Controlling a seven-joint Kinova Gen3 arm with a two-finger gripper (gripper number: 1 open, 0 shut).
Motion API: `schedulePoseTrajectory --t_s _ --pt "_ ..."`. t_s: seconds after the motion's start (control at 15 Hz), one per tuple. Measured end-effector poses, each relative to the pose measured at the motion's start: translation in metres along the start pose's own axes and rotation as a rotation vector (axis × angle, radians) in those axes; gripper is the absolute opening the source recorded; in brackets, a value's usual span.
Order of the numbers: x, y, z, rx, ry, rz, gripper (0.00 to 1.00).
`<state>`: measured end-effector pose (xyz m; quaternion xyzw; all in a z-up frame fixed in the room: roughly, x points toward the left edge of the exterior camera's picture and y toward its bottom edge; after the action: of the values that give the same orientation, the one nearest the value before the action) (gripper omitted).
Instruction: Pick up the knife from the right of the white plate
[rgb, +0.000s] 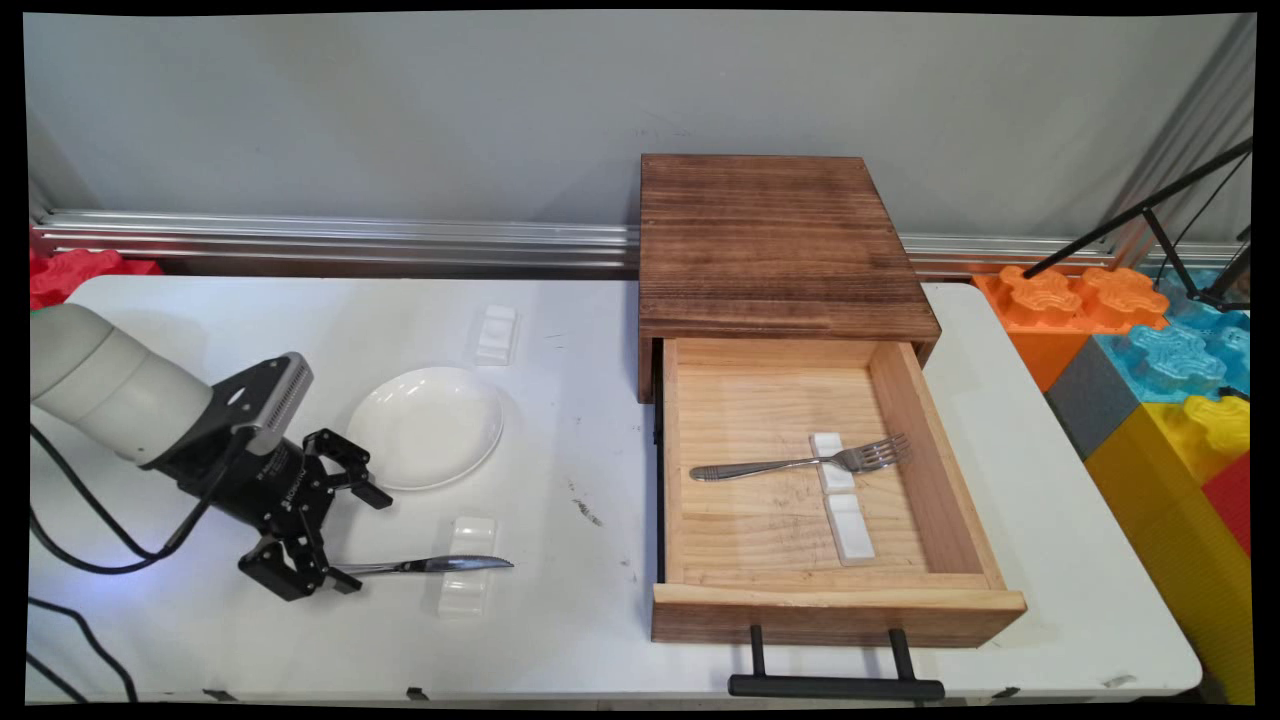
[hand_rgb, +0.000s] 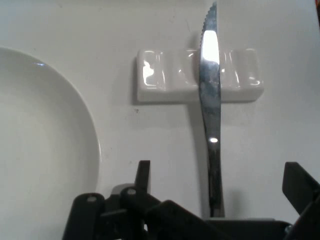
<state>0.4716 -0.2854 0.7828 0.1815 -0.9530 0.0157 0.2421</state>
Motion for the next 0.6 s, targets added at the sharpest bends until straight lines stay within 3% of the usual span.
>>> schedulePoseTrajectory --t_s 0.6 --pt "-0.011 -0.004 0.017 -0.011 0.018 0.029 1.0"
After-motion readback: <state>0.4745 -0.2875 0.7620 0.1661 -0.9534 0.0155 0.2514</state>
